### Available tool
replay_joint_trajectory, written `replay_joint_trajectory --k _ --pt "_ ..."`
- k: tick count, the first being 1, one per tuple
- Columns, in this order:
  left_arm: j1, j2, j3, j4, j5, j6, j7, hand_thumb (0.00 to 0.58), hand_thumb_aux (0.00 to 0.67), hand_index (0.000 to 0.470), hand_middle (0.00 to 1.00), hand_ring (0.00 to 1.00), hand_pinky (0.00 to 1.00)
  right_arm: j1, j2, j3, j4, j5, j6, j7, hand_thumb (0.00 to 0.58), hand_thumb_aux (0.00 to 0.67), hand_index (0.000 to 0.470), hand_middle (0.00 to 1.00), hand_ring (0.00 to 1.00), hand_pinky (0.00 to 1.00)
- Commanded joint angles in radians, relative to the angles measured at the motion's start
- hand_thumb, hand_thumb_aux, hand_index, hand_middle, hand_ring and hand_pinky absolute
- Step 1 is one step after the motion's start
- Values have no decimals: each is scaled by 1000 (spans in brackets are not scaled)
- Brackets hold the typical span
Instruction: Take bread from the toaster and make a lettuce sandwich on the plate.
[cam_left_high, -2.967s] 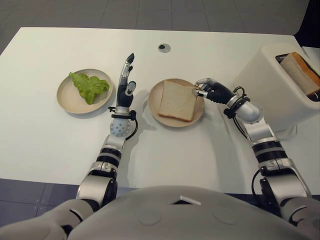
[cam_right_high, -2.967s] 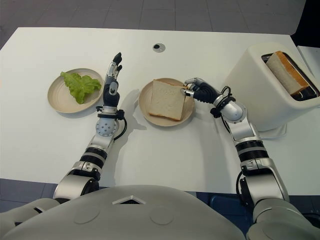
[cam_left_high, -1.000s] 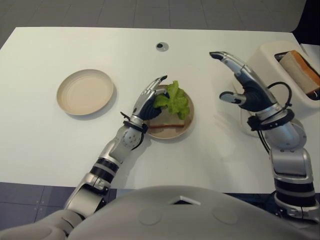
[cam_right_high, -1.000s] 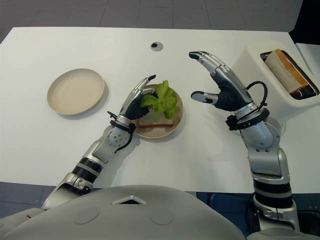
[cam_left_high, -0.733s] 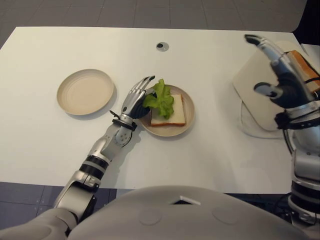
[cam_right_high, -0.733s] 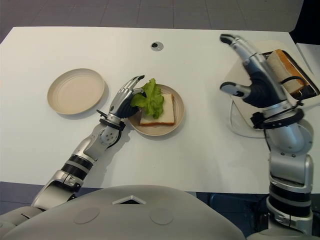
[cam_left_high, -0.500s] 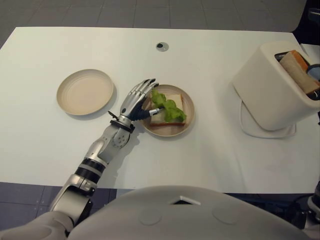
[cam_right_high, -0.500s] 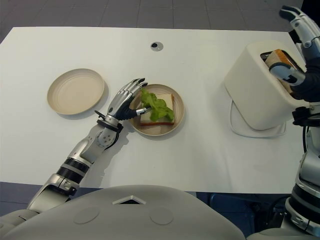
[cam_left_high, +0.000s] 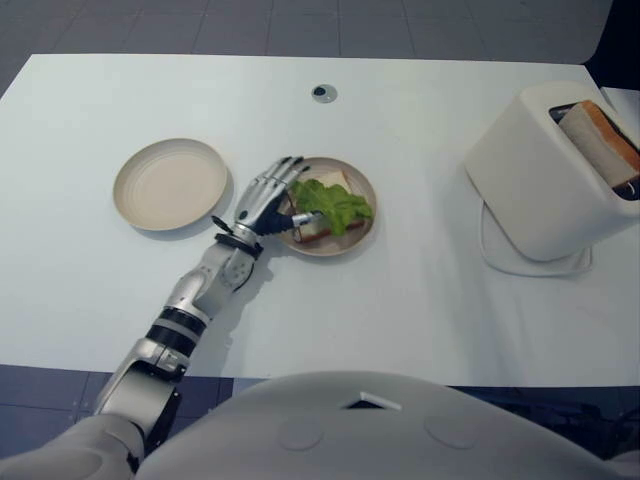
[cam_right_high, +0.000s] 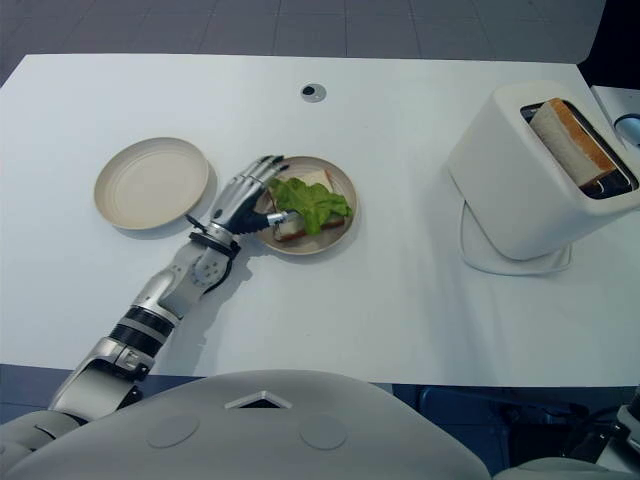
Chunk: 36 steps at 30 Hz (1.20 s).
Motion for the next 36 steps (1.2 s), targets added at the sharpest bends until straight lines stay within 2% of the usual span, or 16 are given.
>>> replay_joint_trajectory --k 1,4,11,12,13,14,15,16,17,18,22,25,28,29,32,36 --pt "44 36 42 -113 -18 -2 -11 0 0 0 0 0 0 11 -41 79 133 -43 -23 -5 0 0 0 0 0 0" --pt "84 50 62 -191 -34 -3 -36 0 0 0 0 0 0 33 -50 126 210 -56 -45 -6 0 0 0 0 0 0" --pt "104 48 96 -226 -45 6 -45 0 0 0 0 0 0 33 -48 204 268 -33 -51 -18 0 0 0 0 0 0" --pt "106 49 104 -229 -48 7 -43 0 0 0 0 0 0 37 -50 208 277 -31 -50 -19 83 50 35 0 0 0" --pt "111 48 114 -234 -52 7 -40 0 0 0 0 0 0 42 -53 212 289 -29 -51 -19 194 123 87 0 0 0" --pt "119 46 127 -242 -58 6 -36 0 0 0 0 0 0 44 -56 219 304 -29 -53 -20 441 342 240 0 0 0" --pt "129 44 139 -252 -66 7 -32 0 0 0 0 0 0 39 -61 229 318 -27 -56 -16 517 449 315 0 0 0" --pt "136 42 148 -261 -73 6 -31 0 0 0 0 0 0 35 -65 236 328 -26 -60 -17 580 670 470 184 184 184" --pt "140 40 154 -266 -78 6 -31 0 0 0 0 0 0 34 -71 243 332 -24 -70 -18 580 670 470 565 565 565" --pt "144 38 159 -271 -80 5 -32 0 0 0 0 0 0 26 -74 244 325 -15 -78 -24 580 670 470 1000 1000 1000" --pt "154 30 175 -273 -89 1 -28 0 0 0 0 0 0 -29 -63 219 250 20 -126 -104 580 670 470 1000 1000 1000" --pt "161 19 187 -262 -106 -6 -21 0 0 0 0 0 0 -122 -7 151 149 51 -146 -241 580 670 470 1000 1000 1000" --pt "156 -7 199 -226 -147 -26 -2 0 0 0 0 0 0 -238 69 110 59 205 -160 -310 580 670 470 1000 1000 1000" --pt "151 -14 200 -210 -156 -32 7 0 0 0 0 0 0 -267 94 150 27 289 -137 -277 580 670 470 1000 1000 1000" --pt "125 -31 188 -142 -162 -51 20 0 0 0 0 0 0 -317 193 412 -60 439 -13 -138 580 670 470 1000 1000 1000" --pt "96 -37 158 -50 -137 -61 34 0 0 0 0 0 0 -379 344 678 49 412 99 -57 580 670 470 1000 1000 1000"
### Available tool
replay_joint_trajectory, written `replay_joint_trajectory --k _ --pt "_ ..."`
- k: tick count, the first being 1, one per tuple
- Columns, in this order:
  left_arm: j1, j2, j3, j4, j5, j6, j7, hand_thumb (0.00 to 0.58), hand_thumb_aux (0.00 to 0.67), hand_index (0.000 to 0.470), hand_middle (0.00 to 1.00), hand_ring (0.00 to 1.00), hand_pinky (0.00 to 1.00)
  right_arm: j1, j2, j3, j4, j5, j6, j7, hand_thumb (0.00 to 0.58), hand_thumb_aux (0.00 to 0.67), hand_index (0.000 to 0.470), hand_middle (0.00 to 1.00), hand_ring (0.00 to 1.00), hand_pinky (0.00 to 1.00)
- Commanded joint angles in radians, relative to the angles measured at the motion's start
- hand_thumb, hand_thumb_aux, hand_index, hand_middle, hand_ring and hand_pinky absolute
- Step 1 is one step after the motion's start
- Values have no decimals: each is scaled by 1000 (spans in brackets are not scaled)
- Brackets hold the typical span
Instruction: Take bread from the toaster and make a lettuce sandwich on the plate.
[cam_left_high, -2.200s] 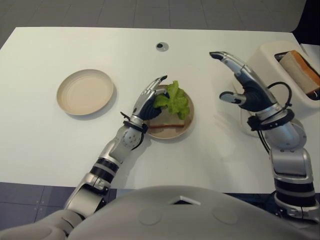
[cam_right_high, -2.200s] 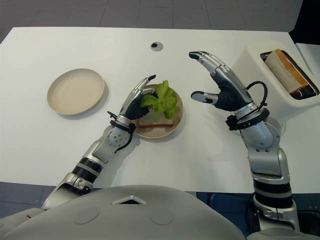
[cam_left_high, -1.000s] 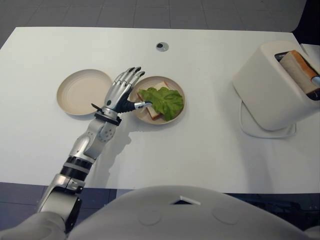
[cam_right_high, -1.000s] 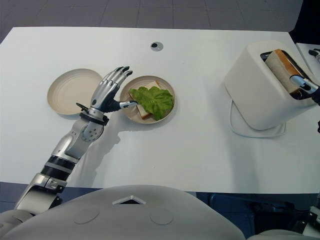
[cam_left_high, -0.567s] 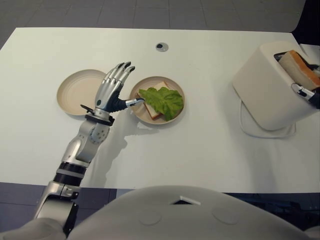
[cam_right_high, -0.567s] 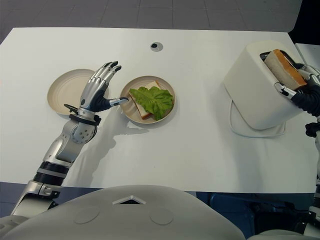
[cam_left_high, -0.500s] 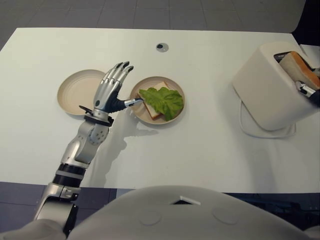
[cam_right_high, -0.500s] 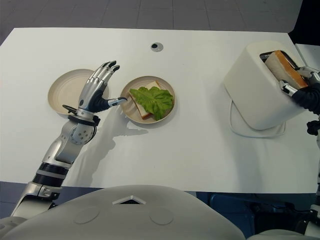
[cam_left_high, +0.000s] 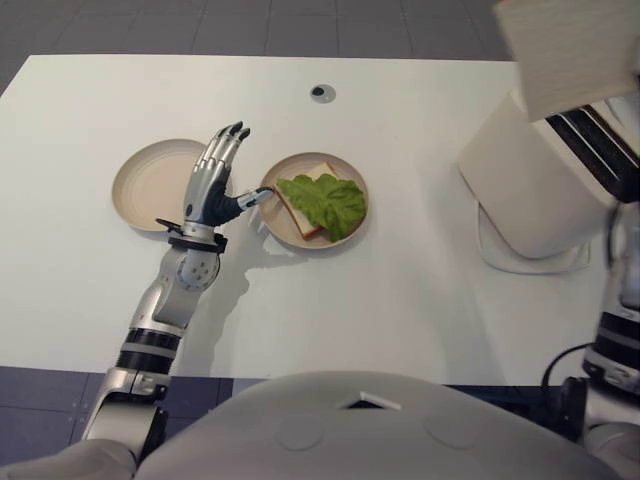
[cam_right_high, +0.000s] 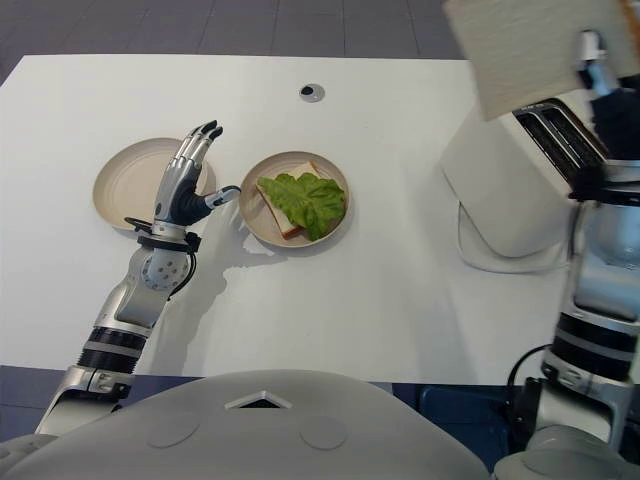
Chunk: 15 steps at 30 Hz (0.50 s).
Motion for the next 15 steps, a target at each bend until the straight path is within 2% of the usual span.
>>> replay_joint_trajectory --k 1,4,7,15 --pt "-22 -10 -14 73 16 -6 25 0 0 0 0 0 0 -53 147 222 152 -43 84 52 580 670 470 1000 1000 1000" --pt "-31 -20 3 91 9 -8 70 0 0 0 0 0 0 -46 260 321 285 -82 120 34 580 670 470 1000 1000 1000" --pt "-33 -17 30 97 -3 -5 100 0 0 0 0 0 0 -30 310 348 334 -100 146 23 580 670 470 1000 1000 1000" --pt "-49 -31 2 90 20 -29 111 0 0 0 0 0 0 92 384 411 225 -134 240 9 580 670 470 1000 1000 1000"
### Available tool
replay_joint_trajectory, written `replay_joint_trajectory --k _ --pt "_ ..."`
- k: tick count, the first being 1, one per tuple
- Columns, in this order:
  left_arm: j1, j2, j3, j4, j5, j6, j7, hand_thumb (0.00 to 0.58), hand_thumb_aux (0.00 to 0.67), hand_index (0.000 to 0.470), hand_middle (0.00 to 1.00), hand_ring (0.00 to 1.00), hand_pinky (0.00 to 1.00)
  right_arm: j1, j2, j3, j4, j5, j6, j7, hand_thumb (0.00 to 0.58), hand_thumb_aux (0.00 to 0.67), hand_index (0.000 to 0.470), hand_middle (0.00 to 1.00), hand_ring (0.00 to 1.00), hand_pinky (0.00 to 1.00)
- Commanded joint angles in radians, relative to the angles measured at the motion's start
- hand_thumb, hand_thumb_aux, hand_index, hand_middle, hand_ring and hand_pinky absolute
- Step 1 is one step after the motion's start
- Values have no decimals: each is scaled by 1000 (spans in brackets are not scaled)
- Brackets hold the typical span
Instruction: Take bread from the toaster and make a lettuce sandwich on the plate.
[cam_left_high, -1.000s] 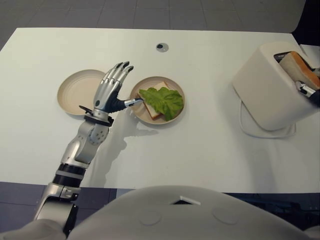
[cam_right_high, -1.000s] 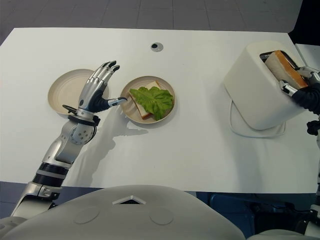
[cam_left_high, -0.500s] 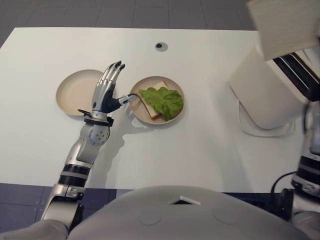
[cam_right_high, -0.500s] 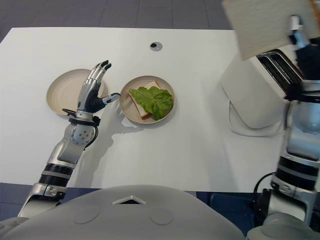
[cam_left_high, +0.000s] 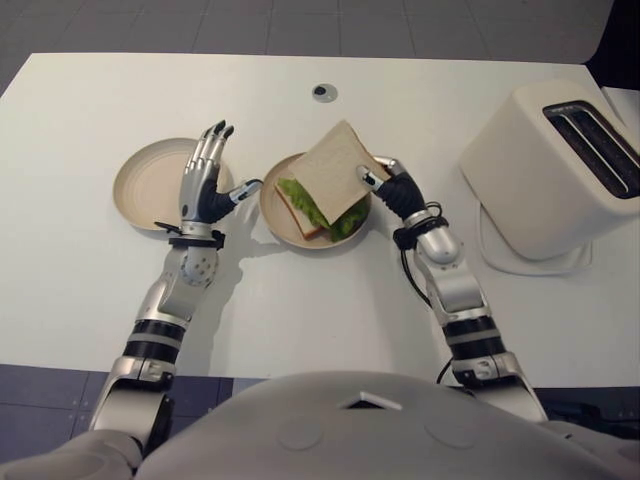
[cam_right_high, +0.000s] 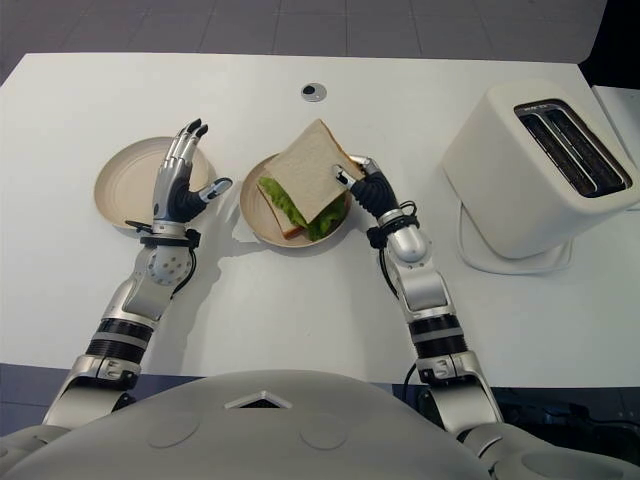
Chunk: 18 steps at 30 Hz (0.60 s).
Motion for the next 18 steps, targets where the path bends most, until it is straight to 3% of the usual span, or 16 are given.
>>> replay_joint_trajectory --k 1,10,18 --pt "-16 3 -40 -4 34 -31 -1 0 0 0 0 0 0 27 21 32 -74 -22 58 -2 580 670 470 1000 1000 1000" --pt "-16 68 -229 -47 244 -191 9 0 0 0 0 0 0 -80 25 42 108 -172 13 -125 580 670 470 1000 1000 1000" --pt "-94 112 -338 61 344 -225 -52 0 0 0 0 0 0 -72 -10 101 189 -286 -68 -161 580 670 470 1000 1000 1000"
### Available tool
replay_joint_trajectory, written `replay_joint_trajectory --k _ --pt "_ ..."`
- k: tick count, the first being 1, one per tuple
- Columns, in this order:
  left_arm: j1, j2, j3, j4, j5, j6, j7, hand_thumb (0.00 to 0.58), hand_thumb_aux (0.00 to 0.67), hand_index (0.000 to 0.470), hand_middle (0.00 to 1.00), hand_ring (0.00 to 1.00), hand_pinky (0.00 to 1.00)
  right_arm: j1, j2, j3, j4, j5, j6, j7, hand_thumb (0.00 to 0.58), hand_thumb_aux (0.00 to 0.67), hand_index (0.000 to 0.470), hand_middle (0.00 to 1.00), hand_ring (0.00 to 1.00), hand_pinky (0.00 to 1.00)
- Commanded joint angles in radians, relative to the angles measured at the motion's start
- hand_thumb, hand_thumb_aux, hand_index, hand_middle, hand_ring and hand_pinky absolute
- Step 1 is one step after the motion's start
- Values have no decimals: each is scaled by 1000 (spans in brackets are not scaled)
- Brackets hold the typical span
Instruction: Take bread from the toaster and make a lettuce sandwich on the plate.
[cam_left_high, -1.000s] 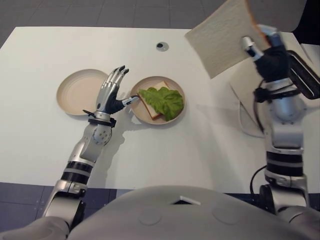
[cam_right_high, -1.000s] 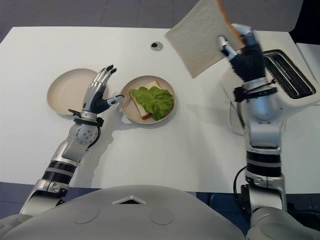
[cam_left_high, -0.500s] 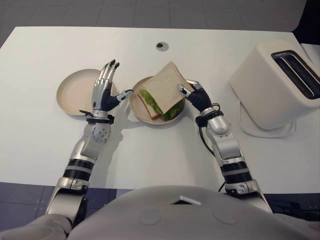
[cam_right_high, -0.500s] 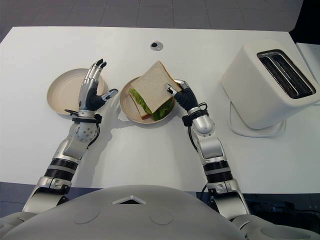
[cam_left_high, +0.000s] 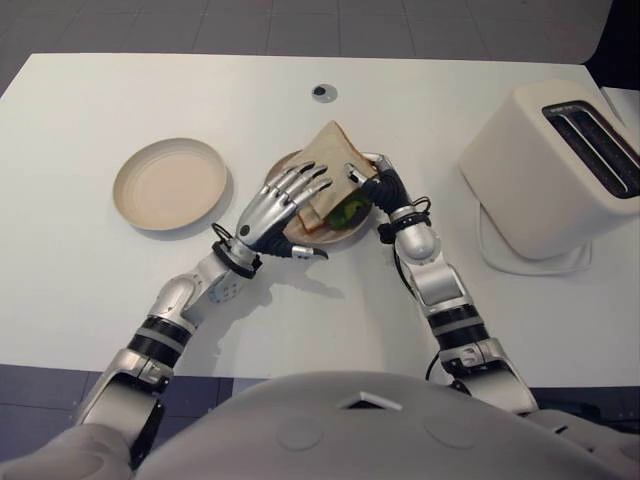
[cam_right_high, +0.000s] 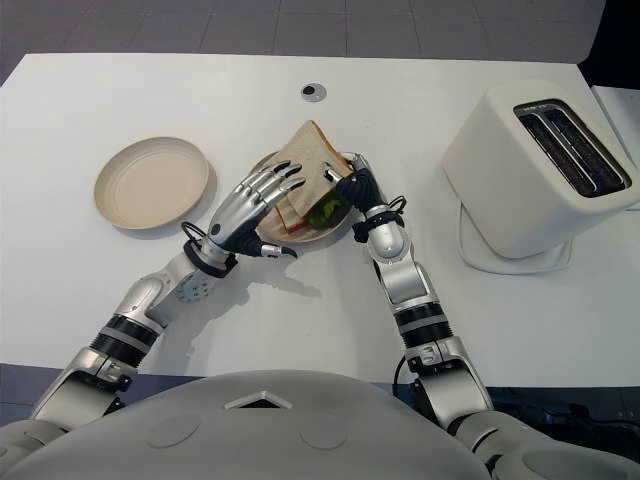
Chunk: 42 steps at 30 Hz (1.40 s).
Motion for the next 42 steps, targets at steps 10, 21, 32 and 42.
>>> replay_joint_trajectory --k 10,21,32,42 --pt "-231 6 -187 448 42 7 -187 0 0 0 0 0 0 37 -81 110 1 -139 -50 43 580 670 470 1000 1000 1000" --pt "-39 179 -132 136 -121 51 -414 288 194 136 0 0 0 103 -306 -227 -266 -230 -111 -169 0 0 0 0 0 0" --pt "17 87 109 -191 -552 -223 -129 580 670 470 1000 1000 1000 315 -397 -42 -511 143 -230 330 580 670 470 1000 1000 1000" --pt "67 128 -123 155 -428 -5 -579 580 670 470 1000 1000 1000 120 -291 174 -104 -129 -239 359 580 670 470 1000 1000 1000"
